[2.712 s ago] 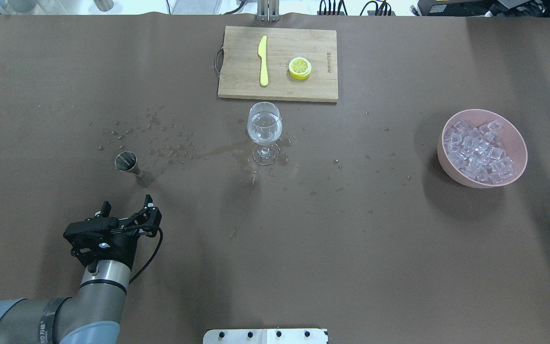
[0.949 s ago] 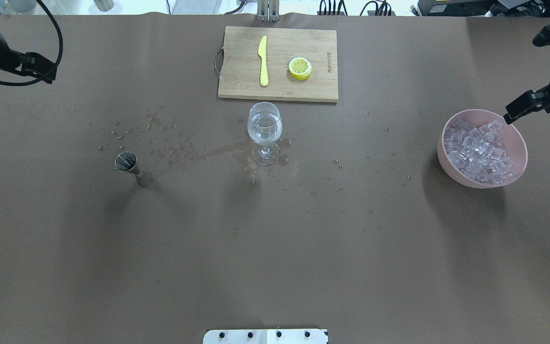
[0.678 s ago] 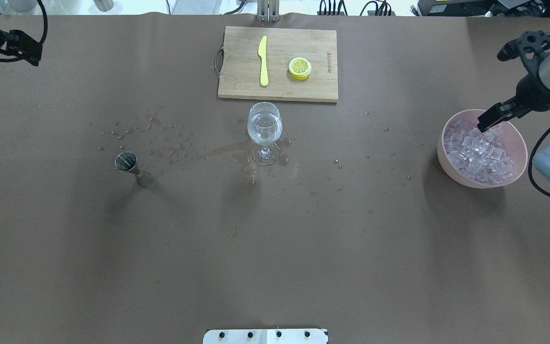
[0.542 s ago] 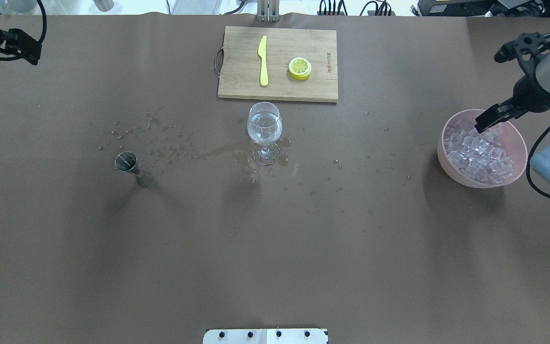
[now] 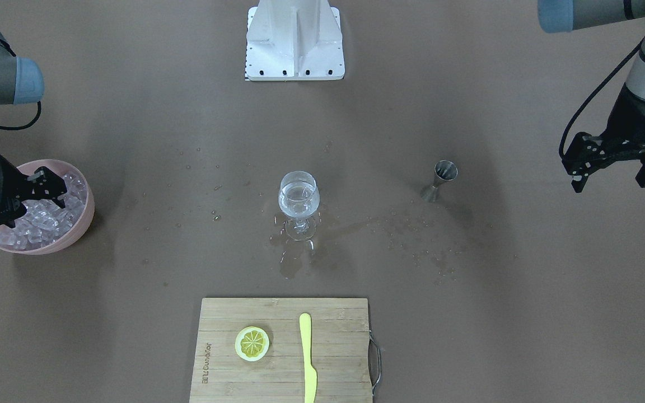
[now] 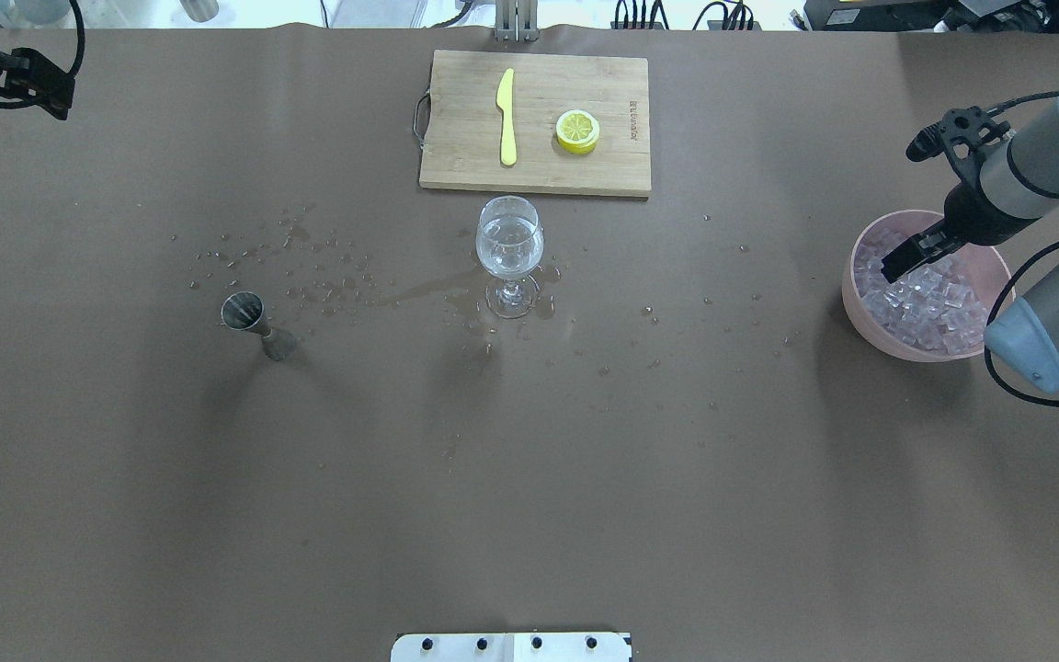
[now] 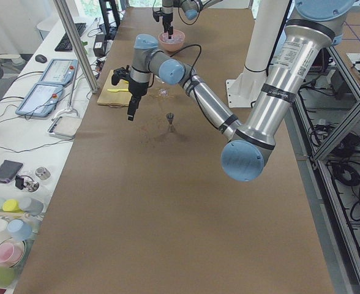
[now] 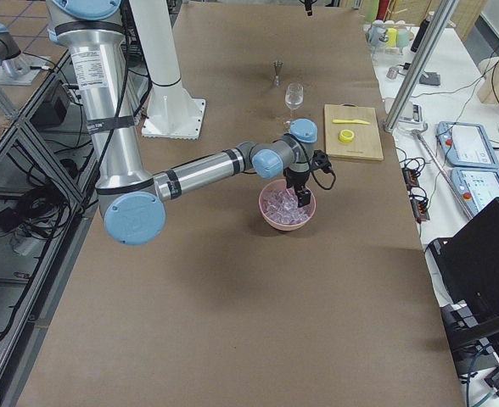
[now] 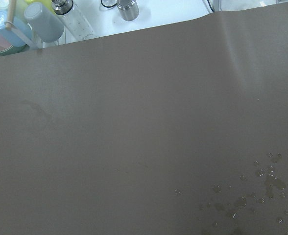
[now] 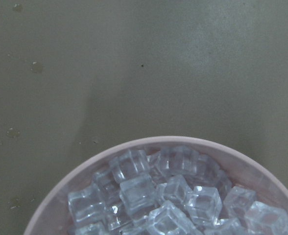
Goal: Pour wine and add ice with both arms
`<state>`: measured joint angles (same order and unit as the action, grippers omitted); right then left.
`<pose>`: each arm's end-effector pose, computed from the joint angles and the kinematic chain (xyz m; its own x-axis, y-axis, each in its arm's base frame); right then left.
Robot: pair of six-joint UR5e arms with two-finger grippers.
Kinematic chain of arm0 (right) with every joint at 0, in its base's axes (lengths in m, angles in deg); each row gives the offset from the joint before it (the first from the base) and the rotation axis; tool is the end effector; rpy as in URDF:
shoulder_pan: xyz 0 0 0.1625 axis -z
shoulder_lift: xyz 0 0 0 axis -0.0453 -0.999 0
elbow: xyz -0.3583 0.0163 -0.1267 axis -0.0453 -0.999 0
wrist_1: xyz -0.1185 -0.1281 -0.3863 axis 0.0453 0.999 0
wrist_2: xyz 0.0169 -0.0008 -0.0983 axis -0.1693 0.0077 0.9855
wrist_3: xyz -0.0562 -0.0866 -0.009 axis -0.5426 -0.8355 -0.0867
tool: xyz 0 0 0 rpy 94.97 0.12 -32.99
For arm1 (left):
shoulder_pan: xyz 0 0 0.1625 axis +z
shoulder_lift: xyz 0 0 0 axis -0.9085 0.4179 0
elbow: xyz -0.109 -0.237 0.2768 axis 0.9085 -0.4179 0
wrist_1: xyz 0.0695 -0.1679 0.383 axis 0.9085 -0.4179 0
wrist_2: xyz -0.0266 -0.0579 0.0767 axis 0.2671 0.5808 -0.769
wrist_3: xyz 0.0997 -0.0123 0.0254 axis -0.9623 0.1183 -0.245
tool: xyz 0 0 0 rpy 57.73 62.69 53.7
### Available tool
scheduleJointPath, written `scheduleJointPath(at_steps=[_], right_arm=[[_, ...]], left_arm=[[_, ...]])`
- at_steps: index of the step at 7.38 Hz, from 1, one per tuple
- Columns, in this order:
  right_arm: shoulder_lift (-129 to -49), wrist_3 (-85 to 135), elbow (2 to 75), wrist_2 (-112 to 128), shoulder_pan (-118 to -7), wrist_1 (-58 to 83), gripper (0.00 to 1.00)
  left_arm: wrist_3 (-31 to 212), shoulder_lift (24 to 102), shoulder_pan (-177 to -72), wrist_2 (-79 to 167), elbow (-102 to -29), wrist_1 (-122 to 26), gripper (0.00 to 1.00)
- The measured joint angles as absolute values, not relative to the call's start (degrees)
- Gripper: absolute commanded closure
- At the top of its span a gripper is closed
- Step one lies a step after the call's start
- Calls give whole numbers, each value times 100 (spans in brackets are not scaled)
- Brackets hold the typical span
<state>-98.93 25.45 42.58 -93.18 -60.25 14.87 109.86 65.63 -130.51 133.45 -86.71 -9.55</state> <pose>-0.2477 -0.5322 0.4440 0.6707 -0.4242 0.6084 0.2872 0.9049 0.3142 0.1505 -0.5557 0.2613 0.8359 0.0413 -0.5473 0.1324 0.9525 0.2742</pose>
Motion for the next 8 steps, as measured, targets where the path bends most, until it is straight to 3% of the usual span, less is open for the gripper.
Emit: scheduleJointPath(at_steps=[5, 6, 7, 8], right_arm=[[-9954, 2305, 4187, -9662, -5992, 1541, 4], [-9967, 2268, 4204, -9675, -6045, 1588, 7], [-9968, 2223, 4222, -9677, -6086, 1684, 21], [-9973, 2165, 4224, -9671, -6104, 1756, 21]], left_arm=[[10982, 6571, -13059, 13347, -8658, -956, 2], [10982, 6571, -13059, 13351, -8660, -955, 2], [10982, 6571, -13058, 13352, -8662, -955, 2], [10982, 6571, -13056, 13353, -8663, -957, 2]])
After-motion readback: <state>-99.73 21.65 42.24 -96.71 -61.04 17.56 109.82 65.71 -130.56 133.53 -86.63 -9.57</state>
